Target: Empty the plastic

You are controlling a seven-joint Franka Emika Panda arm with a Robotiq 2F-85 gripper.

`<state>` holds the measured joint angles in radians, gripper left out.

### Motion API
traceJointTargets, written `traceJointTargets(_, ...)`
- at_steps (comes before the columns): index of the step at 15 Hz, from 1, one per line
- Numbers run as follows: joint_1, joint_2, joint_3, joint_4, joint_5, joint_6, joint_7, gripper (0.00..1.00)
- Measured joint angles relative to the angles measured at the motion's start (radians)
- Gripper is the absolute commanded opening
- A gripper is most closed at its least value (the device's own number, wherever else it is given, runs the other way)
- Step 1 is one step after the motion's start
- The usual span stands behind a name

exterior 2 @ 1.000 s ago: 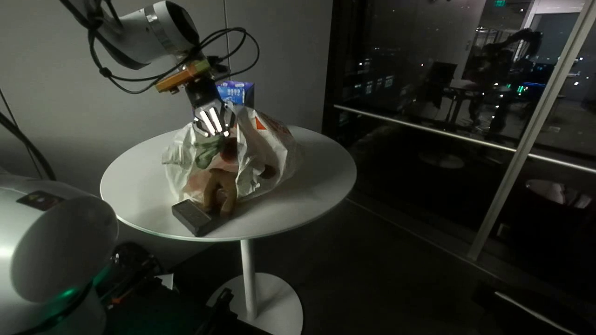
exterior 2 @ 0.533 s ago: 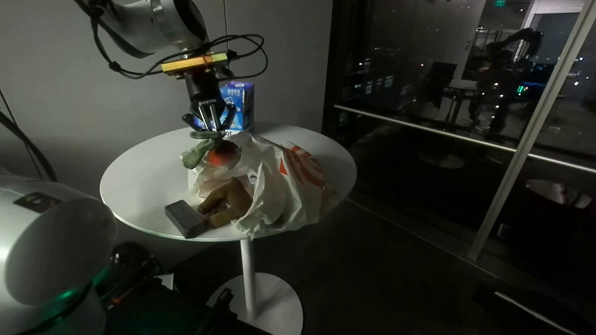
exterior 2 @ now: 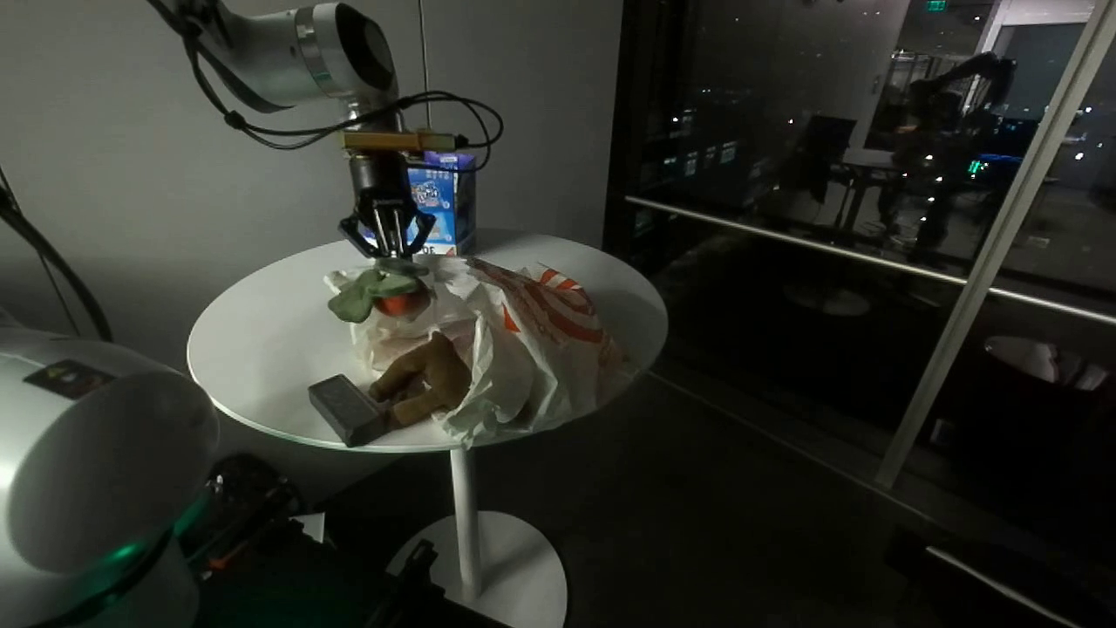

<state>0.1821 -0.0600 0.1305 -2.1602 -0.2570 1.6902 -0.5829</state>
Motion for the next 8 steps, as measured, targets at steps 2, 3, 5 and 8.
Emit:
traceJointTargets(2,0.016,-0.002,0.023,0.009,0.029,0.010,-0.070,0.09)
traceJointTargets(3,0.027,-0.011,0.037,0.013,0.036,0.010,-0.098,0.09)
traceJointTargets(5,0.055,-0.042,0.067,0.019,0.040,0.015,-0.146,0.09)
traceJointTargets(8,0.090,-0.070,0.093,0.021,0.059,0.113,-0.180,0.10)
